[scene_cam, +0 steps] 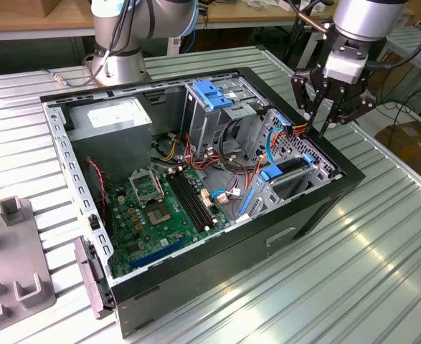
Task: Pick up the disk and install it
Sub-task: 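Insert the first disk wire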
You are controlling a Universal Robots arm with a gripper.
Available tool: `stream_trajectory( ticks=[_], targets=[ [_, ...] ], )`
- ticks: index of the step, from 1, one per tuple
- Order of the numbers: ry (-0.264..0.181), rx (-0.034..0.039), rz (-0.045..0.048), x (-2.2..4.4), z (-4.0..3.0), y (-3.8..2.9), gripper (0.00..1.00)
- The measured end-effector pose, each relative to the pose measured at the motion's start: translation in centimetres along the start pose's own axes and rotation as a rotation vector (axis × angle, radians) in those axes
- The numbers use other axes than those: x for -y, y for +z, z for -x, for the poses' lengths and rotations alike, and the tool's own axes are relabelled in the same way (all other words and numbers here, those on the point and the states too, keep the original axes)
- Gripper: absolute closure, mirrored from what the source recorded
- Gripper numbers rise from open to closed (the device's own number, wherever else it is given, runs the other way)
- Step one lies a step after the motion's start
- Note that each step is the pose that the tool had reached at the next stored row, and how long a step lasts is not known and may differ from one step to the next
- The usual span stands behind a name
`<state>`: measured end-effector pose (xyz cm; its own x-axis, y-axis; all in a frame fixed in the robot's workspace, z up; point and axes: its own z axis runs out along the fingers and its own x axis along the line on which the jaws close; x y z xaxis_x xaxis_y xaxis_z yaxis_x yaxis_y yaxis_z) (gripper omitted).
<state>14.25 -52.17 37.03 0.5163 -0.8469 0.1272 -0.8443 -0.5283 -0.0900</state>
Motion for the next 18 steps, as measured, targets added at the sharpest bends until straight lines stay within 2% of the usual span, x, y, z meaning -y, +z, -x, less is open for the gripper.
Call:
stream_trajectory(
  ticks=[2, 3, 4, 5, 8, 9, 13, 14, 18],
  targets=[
    [-0.024, -0.0016, -0.0093, 0.00, 0.00, 0.00, 0.69],
    [-0.029, -0.0062, -0.0145, 0.00, 0.01, 0.00, 0.69],
    [-0.031, -0.0205, -0.0172, 0.03, 0.05, -0.01, 0.69],
    [-0.034, -0.0308, -0.0195, 0.07, 0.09, -0.01, 0.69],
    [-0.038, -0.0564, -0.0295, 0.25, 0.37, -0.03, 0.69],
    [-0.055, -0.0560, -0.0331, 0.27, 0.37, -0.03, 0.69],
    [-0.155, -0.0462, -0.0487, 0.26, 0.39, -0.03, 0.69],
    [-0.194, -0.0423, -0.0547, 0.28, 0.41, -0.04, 0.69],
    [-0.272, -0.0338, -0.0674, 0.31, 0.47, -0.03, 0.69]
  ],
)
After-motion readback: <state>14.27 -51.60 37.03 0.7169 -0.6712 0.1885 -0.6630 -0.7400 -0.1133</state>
